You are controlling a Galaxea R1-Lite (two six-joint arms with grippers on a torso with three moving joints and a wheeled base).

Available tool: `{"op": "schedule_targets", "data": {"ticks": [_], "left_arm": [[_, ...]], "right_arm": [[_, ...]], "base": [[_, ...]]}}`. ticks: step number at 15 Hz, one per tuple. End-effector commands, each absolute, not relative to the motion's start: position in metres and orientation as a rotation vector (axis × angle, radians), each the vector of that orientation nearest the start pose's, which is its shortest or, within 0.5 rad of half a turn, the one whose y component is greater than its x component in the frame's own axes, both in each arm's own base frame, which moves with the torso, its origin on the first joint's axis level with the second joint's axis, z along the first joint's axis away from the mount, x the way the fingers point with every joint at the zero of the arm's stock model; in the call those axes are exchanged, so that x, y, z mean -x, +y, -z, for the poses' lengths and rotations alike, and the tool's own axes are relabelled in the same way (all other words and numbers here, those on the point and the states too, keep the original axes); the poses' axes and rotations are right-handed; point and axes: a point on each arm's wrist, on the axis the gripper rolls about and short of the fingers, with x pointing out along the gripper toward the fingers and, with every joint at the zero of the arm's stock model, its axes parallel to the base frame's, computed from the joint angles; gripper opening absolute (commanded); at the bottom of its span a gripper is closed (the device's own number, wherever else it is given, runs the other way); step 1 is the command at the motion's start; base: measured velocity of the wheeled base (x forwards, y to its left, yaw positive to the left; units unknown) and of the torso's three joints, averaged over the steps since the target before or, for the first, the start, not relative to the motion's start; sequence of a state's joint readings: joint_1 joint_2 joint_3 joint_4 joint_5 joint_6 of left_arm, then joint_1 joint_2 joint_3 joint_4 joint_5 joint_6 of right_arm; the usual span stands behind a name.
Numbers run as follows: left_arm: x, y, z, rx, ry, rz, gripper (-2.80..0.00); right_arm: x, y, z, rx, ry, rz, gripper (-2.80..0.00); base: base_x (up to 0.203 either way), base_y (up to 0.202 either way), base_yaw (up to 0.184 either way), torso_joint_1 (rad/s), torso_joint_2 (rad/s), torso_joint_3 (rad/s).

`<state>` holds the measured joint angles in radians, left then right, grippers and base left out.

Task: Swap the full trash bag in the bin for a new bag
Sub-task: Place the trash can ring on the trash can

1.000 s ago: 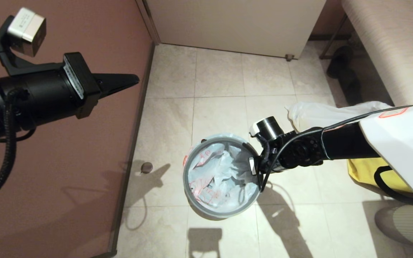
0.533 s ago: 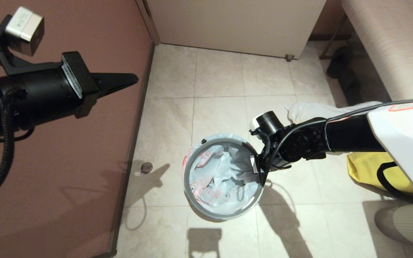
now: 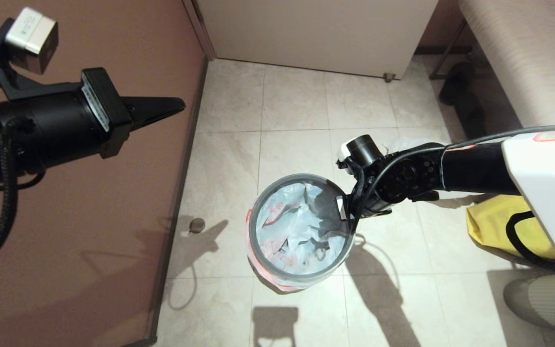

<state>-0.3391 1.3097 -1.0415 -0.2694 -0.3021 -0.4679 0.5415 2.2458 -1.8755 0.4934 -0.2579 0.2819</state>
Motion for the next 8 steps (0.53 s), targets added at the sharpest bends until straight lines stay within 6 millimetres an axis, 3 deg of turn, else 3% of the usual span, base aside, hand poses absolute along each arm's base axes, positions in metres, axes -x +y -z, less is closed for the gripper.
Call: {"op": "schedule_targets", "data": {"ticks": [1, 4, 8], "left_arm": [[-0.199, -0.077, -0.316, 0.454, 0.151, 0.631, -2.8], [-0.2, -0.076, -0.317, 0.455, 0.146, 0.622, -2.8], [-0.202, -0.076, -0.315, 0.456, 0.153, 0.621, -2.8]], "right_arm": [[-0.393, 0.231, -0.149, 0.079, 0.838, -0.148, -2.8], [-0.405, 0.236, -0.129, 0.085, 0.855, -0.14, -2.8], [-0.413, 0.232, -0.117, 0.086, 0.871, -0.121, -2.8]], "base": [[0.0, 0.0, 0.0, 0.0, 0.0, 0.0], [0.0, 0.0, 0.0, 0.0, 0.0, 0.0], [0.0, 0.0, 0.0, 0.0, 0.0, 0.0]]}}
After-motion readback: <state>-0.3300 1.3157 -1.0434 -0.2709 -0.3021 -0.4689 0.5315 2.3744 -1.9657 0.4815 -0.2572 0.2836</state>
